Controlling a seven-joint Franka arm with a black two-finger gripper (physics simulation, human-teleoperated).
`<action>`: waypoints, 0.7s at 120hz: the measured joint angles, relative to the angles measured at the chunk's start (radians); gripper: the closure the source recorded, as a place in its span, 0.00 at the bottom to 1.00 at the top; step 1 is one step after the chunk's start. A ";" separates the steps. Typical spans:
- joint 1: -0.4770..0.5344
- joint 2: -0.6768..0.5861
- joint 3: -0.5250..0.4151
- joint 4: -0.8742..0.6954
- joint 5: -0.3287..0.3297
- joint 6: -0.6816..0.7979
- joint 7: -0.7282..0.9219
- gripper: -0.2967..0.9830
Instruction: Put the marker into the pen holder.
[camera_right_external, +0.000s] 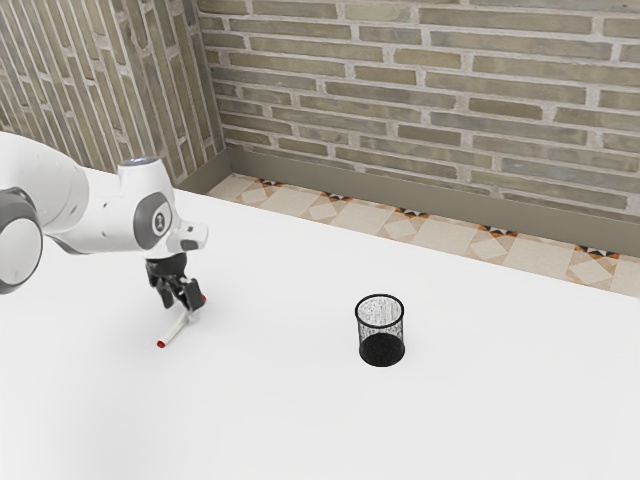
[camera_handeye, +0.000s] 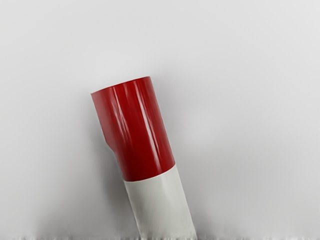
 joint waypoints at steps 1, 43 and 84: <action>0.000 0.000 0.000 0.000 0.000 -0.001 -0.003 0.23; -0.007 -0.005 -0.007 0.009 0.031 -0.060 -0.106 0.23; -0.021 0.044 -0.020 0.100 0.038 -0.076 -0.163 0.23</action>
